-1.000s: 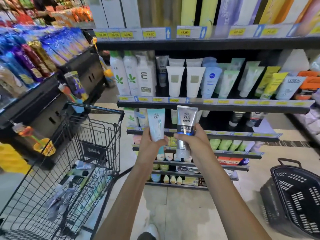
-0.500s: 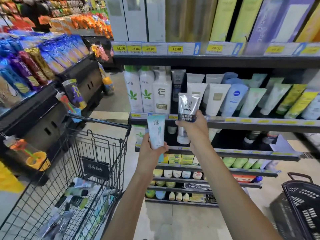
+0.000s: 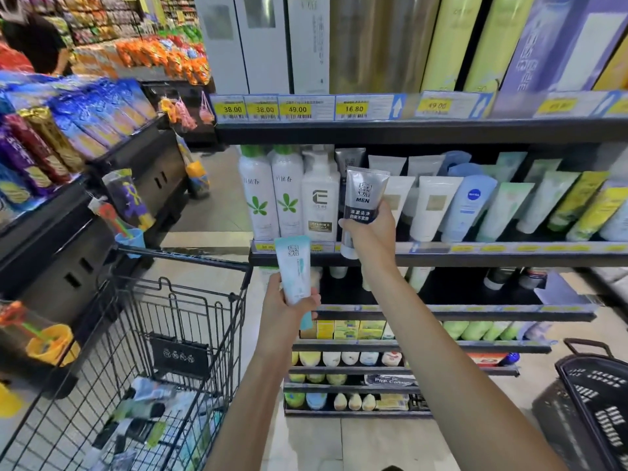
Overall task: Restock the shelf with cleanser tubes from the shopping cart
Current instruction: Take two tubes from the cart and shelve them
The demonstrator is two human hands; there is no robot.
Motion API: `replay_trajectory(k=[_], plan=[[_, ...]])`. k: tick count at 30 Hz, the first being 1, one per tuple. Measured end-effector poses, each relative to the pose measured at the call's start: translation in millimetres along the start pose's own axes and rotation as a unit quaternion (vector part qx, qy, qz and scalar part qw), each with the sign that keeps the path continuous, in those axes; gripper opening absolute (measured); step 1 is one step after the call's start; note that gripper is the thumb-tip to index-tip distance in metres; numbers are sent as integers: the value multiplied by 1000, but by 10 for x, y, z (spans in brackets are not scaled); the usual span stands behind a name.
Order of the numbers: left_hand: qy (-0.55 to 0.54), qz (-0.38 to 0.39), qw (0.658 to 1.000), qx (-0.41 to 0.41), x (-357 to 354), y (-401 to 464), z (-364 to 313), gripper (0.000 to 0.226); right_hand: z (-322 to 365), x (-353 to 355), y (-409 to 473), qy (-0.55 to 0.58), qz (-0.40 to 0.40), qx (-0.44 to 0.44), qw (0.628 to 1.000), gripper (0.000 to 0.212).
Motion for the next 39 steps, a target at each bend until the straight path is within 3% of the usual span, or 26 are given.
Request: replay_trajectory(k=[15, 39], plan=[[-23, -14, 999, 26, 140, 226, 59, 56, -28, -230, 206, 18, -21, 16, 999, 56], [-17, 2, 1000, 26, 107, 244, 111, 54, -58, -243, 285, 26, -16, 36, 999, 57]])
Point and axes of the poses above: each hand's wrist, its own y-axis towards the middle knuckle, its own x-axis out of the back of the hand, z = x × y, the point moved 7 cm from there along y, towards the middle knuckle, and after that the axes turned 2 degrees about -z, right-handed, at the moved point
